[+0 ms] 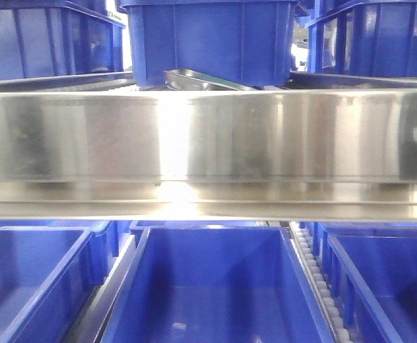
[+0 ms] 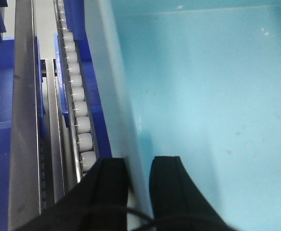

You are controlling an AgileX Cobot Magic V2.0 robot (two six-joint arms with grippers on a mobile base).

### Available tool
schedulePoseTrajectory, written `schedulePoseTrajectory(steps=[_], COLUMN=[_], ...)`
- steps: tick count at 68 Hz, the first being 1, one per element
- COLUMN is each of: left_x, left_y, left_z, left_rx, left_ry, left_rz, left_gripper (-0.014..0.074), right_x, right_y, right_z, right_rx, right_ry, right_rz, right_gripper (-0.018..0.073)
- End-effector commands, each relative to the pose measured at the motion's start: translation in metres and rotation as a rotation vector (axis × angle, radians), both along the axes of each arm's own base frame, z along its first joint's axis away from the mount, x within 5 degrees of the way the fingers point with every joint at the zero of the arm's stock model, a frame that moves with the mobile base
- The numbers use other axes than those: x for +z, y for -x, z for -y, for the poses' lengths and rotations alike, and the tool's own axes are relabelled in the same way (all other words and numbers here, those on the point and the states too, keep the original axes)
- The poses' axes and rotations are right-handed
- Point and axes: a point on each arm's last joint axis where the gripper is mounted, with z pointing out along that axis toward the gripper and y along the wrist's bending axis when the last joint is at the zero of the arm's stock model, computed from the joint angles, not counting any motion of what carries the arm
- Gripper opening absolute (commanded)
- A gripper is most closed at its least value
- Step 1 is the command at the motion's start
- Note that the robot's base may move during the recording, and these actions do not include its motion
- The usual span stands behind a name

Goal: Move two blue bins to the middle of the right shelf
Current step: 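Back the base away from the shelf holding the teal bin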

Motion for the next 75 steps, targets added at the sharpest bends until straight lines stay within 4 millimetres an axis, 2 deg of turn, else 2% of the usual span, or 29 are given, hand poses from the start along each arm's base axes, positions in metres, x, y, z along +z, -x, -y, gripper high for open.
schedulePoseTrajectory(steps=[1,75], left_x=[0.0074,0.0074], left_y=[0.0027,0.0027], left_z=[0.0011,0.0011], left_rx=[-0.020,-0.020], left_ry=[0.026,0.026], left_rz=[0.041,0.041], left_gripper=[-0.0111,-0.0111], right_x=[0.0106,0.0106], right_y=[0.0020,0.0020], right_z=[0.0017,0.0017], right_rx=[0.006,0.006], right_ry=[-0.019,-0.019], right_rz=[0.074,0.074], right_gripper=[-0.0151,-0.0151])
